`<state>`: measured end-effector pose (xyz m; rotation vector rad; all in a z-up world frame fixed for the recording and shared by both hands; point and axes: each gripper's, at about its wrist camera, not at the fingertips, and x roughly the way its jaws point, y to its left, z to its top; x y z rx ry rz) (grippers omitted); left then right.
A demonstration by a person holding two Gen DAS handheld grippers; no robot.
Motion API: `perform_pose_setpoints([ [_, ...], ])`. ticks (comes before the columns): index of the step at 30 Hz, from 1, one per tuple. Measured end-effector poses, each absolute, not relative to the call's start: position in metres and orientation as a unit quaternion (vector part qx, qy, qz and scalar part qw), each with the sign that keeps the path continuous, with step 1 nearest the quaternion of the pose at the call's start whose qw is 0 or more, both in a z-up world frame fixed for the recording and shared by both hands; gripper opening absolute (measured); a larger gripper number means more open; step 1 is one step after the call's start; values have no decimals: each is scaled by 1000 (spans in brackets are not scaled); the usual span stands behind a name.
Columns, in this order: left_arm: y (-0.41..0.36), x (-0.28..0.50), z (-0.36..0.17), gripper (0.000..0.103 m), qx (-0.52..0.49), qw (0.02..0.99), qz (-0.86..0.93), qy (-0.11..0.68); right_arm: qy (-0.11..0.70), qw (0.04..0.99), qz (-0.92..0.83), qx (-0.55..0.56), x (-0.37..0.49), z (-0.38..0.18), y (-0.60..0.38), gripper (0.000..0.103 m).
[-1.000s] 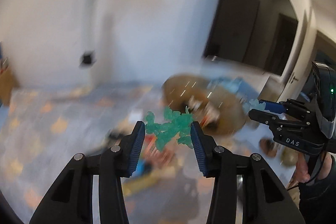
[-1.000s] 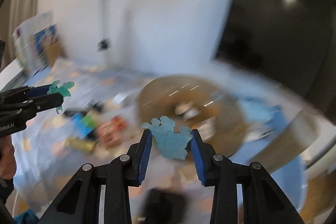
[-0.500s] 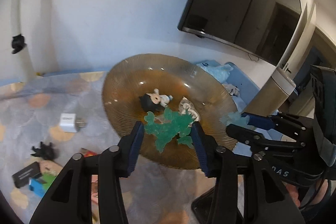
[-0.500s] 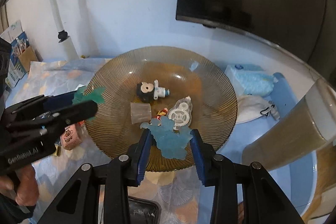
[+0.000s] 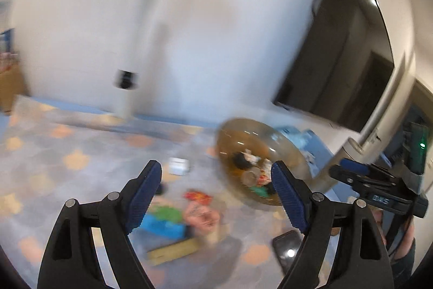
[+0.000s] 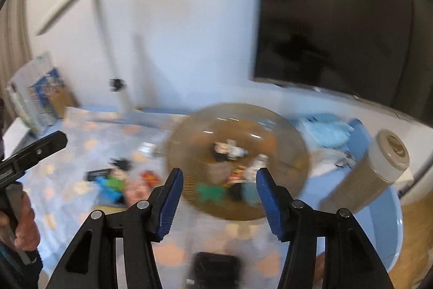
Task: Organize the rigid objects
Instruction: 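Carry both jelly toys to the amber bowl and release them, then grasp the black lighter with the left tool while the right tool grasps the yellow lighter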
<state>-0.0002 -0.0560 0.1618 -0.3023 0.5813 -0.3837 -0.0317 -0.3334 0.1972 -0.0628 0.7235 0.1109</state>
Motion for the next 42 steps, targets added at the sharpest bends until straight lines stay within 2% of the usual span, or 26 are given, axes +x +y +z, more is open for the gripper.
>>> perform_pose_setpoints([
  [5, -3, -29, 133, 82, -127, 941, -96, 300, 362, 925, 118, -13, -55, 175, -272, 60],
  [11, 29, -42, 54, 82, -133, 924, -54, 354, 419, 897, 138, -4, -55, 73, -209, 60],
  [15, 27, -45, 28, 82, -115, 921, -42, 370, 438, 885, 156, -8, -56, 36, -195, 60],
  [25, 27, -39, 23, 82, -106, 911, -54, 394, 451, 878, 162, -5, -51, 27, -197, 60],
  [28, 17, -32, 37, 81, -53, 907, -68, 412, 483, 854, 194, -11, -43, 33, -191, 60],
  [32, 2, -2, 57, 82, 27, 902, -119, 414, 482, 847, 215, -62, -28, 47, -177, 61],
  [37, -7, 47, 36, 81, 46, 884, -160, 437, 499, 837, 213, -69, 2, 35, -179, 62],
  [42, -14, 74, 13, 75, 62, 867, -194, 455, 503, 831, 234, -46, 15, 26, -188, 62],
])
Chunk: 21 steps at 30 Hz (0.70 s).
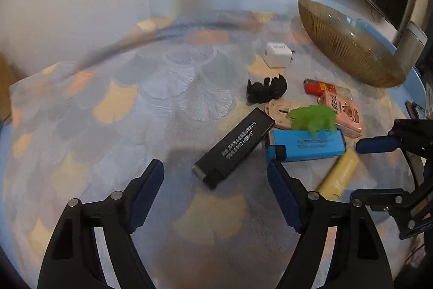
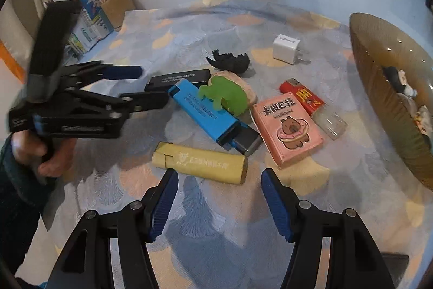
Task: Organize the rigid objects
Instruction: 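Grasp the black lighter with the left tool while the right tool grasps the yellow lighter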
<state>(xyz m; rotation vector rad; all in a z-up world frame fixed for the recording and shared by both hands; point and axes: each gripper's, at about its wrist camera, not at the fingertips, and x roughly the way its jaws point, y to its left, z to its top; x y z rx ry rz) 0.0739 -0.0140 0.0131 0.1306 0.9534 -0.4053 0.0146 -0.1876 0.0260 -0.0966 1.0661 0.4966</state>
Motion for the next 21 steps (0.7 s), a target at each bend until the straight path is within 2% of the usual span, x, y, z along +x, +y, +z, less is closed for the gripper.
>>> perform_pose_setpoints([
  [2, -19, 78, 11, 73, 71, 870, -199, 445, 500, 829, 244, -49, 18, 24, -184, 63],
  [3, -21, 78, 11, 67, 74, 872, -200, 441, 496, 831, 247, -53, 18, 24, -182, 63],
  [4, -23, 78, 12, 59, 78, 873, -200, 437, 494, 830, 254, -56, 19, 23, -178, 63],
  [6, -27, 73, 13, 28, 88, 876, -201, 430, 492, 829, 257, -64, 18, 23, -170, 65],
  [7, -27, 73, 14, 24, 87, 875, -202, 430, 491, 829, 259, -72, 16, 23, -166, 65],
  [15, 14, 22, 14, 22, -2, 886, -141, 442, 486, 792, 355, -99, -44, 26, -140, 65],
  [21, 34, 1, 11, 23, -26, 887, -126, 444, 479, 812, 303, -143, -37, 26, -139, 65],
])
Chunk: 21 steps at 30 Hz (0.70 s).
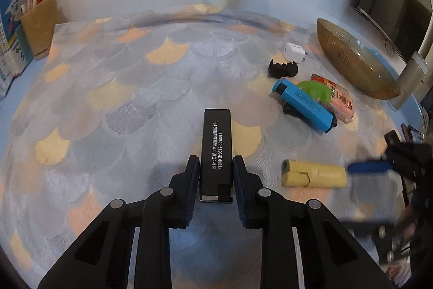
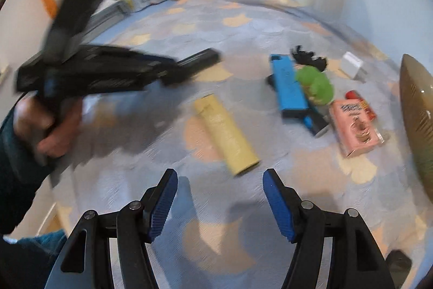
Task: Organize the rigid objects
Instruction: 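Grasp the black lighter with the left tool while the right tool grasps the yellow lighter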
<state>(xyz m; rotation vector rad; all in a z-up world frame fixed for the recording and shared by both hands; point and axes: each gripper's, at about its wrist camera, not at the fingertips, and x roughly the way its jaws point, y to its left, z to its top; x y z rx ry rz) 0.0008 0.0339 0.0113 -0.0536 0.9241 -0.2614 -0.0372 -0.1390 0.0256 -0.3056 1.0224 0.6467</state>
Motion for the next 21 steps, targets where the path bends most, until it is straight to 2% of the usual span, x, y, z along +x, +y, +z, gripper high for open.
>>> perform_pose_setpoints([
  [4, 28, 3, 10, 29, -21, 888, -121, 443, 477, 813, 294, -162, -19, 21, -126, 65],
  [5, 25, 5, 10, 31, -18, 890, -118, 441, 467, 818, 288, -173, -18, 18, -120, 63],
  [6, 25, 7, 10, 31, -17, 891, -114, 440, 463, 820, 289, -174, -20, 19, -117, 55],
  [8, 23, 9, 9, 31, -15, 893, -107, 438, 459, 822, 291, -169, -25, 21, -113, 51],
  [10, 19, 11, 9, 29, -9, 894, -102, 436, 451, 828, 288, -168, -29, 20, -110, 42],
  [11, 17, 10, 9, 21, -3, 896, -96, 434, 450, 828, 292, -160, -33, 20, -111, 37],
  [15, 18, 1, 9, 21, -17, 896, -97, 432, 449, 830, 294, -156, -54, 21, -111, 27],
  [21, 19, -20, 10, 21, -53, 895, -98, 432, 452, 832, 288, -141, -96, 21, -128, 24],
])
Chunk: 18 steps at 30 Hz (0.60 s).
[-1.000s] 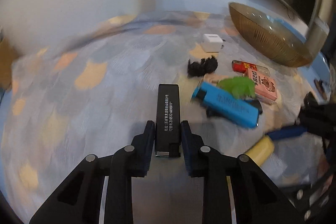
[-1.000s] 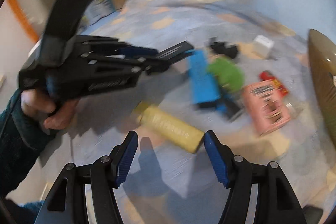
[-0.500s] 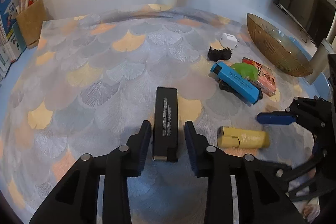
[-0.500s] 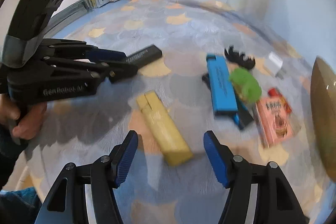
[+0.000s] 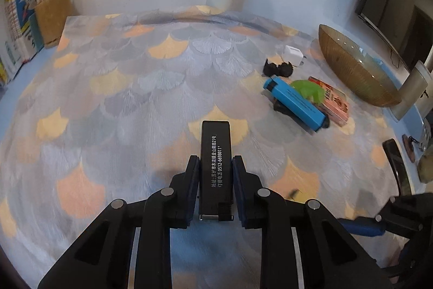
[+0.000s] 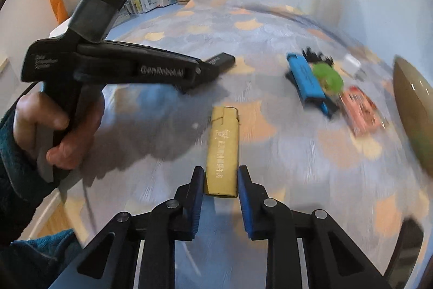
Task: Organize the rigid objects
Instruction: 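Grasp the black lighter with the left tool while the right tool grasps the yellow lighter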
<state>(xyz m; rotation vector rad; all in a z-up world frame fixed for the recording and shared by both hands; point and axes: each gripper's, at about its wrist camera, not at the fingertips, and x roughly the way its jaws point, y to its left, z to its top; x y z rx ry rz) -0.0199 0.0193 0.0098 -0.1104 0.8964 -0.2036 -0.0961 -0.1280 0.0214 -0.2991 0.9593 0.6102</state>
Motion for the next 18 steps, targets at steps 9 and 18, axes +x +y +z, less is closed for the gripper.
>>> perform_pose_setpoints([
  [9, 5, -39, 8, 21, -35, 897, -100, 430, 477, 835, 248, -120, -102, 25, -171, 24],
  [18, 4, -39, 9, 21, -31, 899, -97, 427, 484, 834, 227, -134, -89, 23, -142, 23],
])
